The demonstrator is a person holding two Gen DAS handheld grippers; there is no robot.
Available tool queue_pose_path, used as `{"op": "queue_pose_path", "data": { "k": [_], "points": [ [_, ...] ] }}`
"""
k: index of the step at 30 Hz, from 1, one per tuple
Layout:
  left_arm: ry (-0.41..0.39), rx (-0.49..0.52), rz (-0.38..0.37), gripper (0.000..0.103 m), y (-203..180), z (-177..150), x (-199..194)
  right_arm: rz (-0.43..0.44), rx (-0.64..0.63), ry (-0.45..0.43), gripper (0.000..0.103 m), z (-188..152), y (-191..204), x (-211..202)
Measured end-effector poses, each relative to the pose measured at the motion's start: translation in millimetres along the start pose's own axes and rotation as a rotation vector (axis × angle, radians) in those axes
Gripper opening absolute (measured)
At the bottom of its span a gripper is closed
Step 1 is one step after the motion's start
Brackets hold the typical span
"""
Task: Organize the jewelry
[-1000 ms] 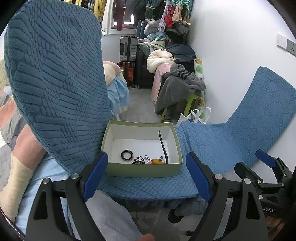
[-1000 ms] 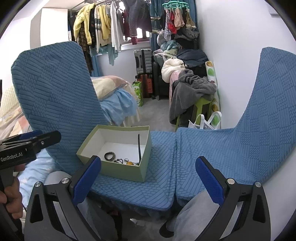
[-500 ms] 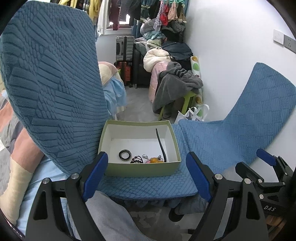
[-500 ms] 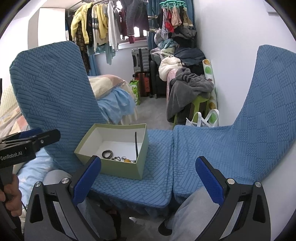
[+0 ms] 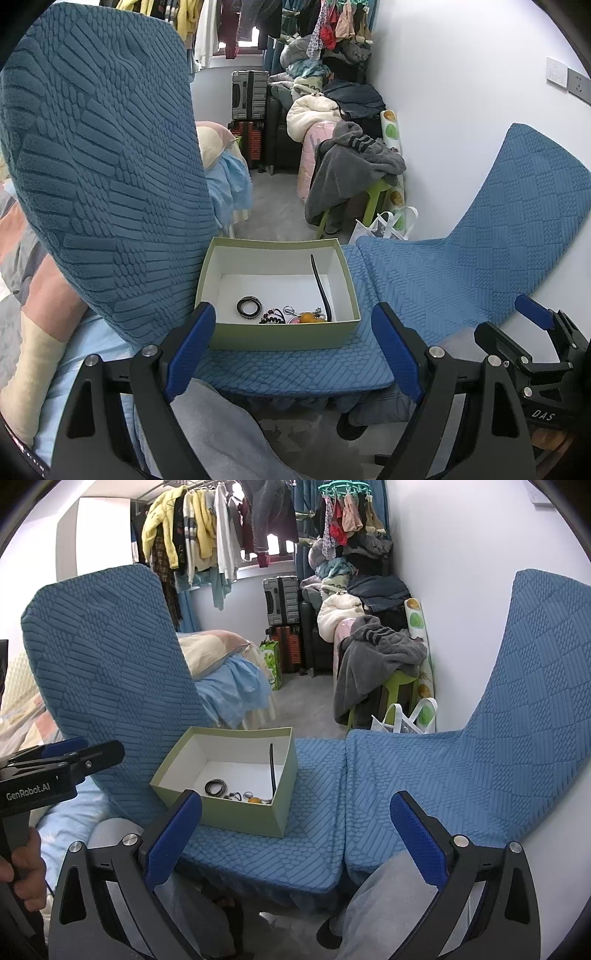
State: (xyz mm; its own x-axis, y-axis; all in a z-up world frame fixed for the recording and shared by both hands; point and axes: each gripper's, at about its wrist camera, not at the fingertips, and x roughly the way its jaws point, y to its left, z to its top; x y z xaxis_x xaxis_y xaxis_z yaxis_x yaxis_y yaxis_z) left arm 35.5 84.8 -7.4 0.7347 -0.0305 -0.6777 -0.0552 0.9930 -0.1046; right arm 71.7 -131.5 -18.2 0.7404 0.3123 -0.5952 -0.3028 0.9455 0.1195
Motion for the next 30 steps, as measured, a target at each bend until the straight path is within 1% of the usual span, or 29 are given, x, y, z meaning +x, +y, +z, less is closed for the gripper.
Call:
{"op": "queue_pose_path", "data": {
  "k": [15,17,20,26,30],
  "points": [
    [0.007,-0.004,0.012,0.087,-1.5,-4.3,-1.5,0.005,0.001,0.012,0.102,-3.7,-0.3,0.5],
    [0.012,0.0,0.008,0.089,-2.1,-5.4,-0.5,0.006,0.002,0.012,0.102,-3.8,-0.5,0.4],
    [-0.001,-0.004,-0.002,0.089,-2.2,-5.4,-4.0,0.005,0.002,0.014,0.102,-4.4,-0.2,0.4],
    [0.003,-0.003,0.008,0.09,-2.5,-6.7,-4.0,0.002,0.001,0.017,0.102,-4.3,0.2,0.9],
    [0.004,-0.004,0.0,0.091,-1.5,-7.0,-3.7,-0.002,-0.002,0.019,0.102,-5.6,0.6,1.4]
  ]
}}
